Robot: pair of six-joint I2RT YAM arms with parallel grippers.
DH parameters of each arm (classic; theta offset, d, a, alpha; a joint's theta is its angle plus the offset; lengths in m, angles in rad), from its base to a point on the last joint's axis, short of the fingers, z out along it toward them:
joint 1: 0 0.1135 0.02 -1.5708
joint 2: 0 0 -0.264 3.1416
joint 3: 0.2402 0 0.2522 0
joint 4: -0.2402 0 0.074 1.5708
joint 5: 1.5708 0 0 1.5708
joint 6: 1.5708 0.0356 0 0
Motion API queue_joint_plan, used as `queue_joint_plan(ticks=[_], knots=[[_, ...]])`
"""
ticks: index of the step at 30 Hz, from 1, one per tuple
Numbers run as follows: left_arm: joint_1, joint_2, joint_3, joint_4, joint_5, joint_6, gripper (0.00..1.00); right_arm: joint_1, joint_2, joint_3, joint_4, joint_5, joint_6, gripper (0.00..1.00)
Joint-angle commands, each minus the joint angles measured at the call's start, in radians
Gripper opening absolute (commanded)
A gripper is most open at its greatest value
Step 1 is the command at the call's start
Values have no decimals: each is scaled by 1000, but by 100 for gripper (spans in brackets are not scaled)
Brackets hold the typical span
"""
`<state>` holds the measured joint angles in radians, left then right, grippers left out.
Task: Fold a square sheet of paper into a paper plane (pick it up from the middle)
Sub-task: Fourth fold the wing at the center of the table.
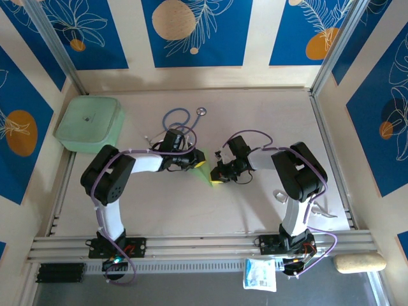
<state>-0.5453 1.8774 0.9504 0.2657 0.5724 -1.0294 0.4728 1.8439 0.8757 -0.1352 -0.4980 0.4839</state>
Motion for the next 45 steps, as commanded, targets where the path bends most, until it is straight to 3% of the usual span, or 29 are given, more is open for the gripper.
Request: queue_joint_plan(ticks=[1, 14, 45], knots=[[5, 4, -8, 3, 6, 19, 13, -7, 17, -20, -65, 21, -2, 6], [3, 72, 40, -11, 1, 23, 9, -13, 22, -17, -69, 28, -2, 6], [4, 132, 43, -1, 4, 22, 10, -15, 10, -15, -76, -11, 7, 9]])
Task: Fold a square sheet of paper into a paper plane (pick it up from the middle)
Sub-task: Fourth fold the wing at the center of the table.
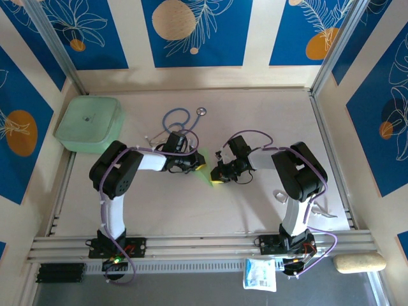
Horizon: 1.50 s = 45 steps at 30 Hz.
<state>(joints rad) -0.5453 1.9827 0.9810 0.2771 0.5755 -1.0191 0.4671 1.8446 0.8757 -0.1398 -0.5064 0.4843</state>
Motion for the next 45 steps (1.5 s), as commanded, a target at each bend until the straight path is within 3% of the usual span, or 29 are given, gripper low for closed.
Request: queue_joint_plan(ticks=[1, 13, 22, 30, 45], knots=[[4, 28, 13, -15, 0, 13, 10, -9, 5, -14, -73, -5, 9, 10], [5, 42, -1, -31, -12, 13, 10, -14, -58, -47, -107, -32, 6, 14], [5, 44, -8, -26, -11, 8, 10, -10, -24, -40, -117, -22, 9, 12], [4, 43, -14, -27, -12, 5, 10, -28, -180, -57, -108, 61, 47, 21], [4, 50, -19, -19, -9, -10, 10, 28, -83, 32, -53, -12, 76, 9]])
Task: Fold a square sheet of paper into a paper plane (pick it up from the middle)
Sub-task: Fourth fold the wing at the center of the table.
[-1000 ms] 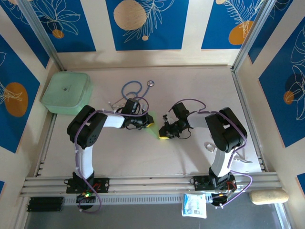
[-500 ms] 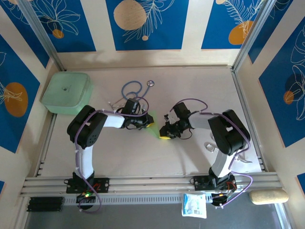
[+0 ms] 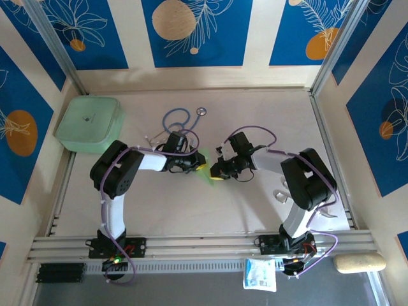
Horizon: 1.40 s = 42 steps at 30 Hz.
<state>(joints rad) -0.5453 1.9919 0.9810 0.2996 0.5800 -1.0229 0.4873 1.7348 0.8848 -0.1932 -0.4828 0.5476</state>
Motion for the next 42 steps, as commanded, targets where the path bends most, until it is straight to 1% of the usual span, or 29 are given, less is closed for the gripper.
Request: queue_joint_plan(ticks=[1, 21, 25, 33, 42], knots=[[5, 42, -20, -42, -13, -7, 10, 10, 35, 26, 0, -36, 13, 9], [5, 51, -31, -33, -14, -17, 10, 17, 118, 26, -19, -41, 3, 8], [5, 51, -32, -33, -14, -17, 10, 17, 108, 29, -40, -31, -2, 9], [4, 49, -38, -34, -17, -17, 10, 14, 21, 1, -66, -52, -9, 9], [4, 53, -40, -30, -16, -19, 10, 22, 70, -22, -66, -27, -18, 9]])
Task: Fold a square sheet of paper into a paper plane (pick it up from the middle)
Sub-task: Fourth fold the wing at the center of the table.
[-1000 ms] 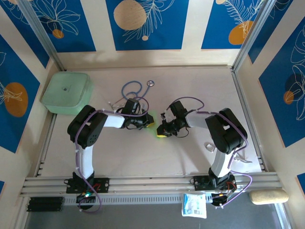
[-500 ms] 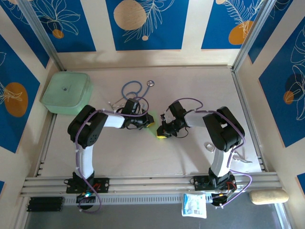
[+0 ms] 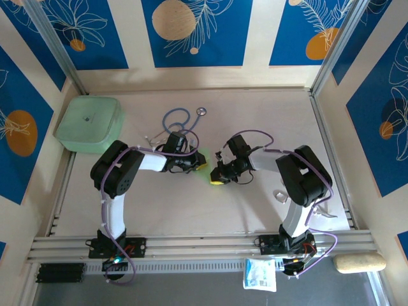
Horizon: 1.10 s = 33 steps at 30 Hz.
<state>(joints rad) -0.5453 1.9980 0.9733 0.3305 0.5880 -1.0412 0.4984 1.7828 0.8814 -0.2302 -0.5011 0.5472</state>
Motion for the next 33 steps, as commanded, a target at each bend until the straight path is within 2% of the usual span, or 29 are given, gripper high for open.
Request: queue_joint_plan(ticks=[1, 11, 20, 33], knots=[[5, 47, -33, -62, -24, 0, 10, 12, 28, -20, -27, -11, -18, 9], [4, 50, -30, -66, -25, -1, 10, 16, 58, -11, -39, 17, -16, 8], [5, 44, -33, -70, -24, 0, 10, 2, -89, 8, -47, 22, -10, 9], [4, 45, -30, -67, -18, -3, 10, 26, 40, 98, -69, 76, -1, 6]])
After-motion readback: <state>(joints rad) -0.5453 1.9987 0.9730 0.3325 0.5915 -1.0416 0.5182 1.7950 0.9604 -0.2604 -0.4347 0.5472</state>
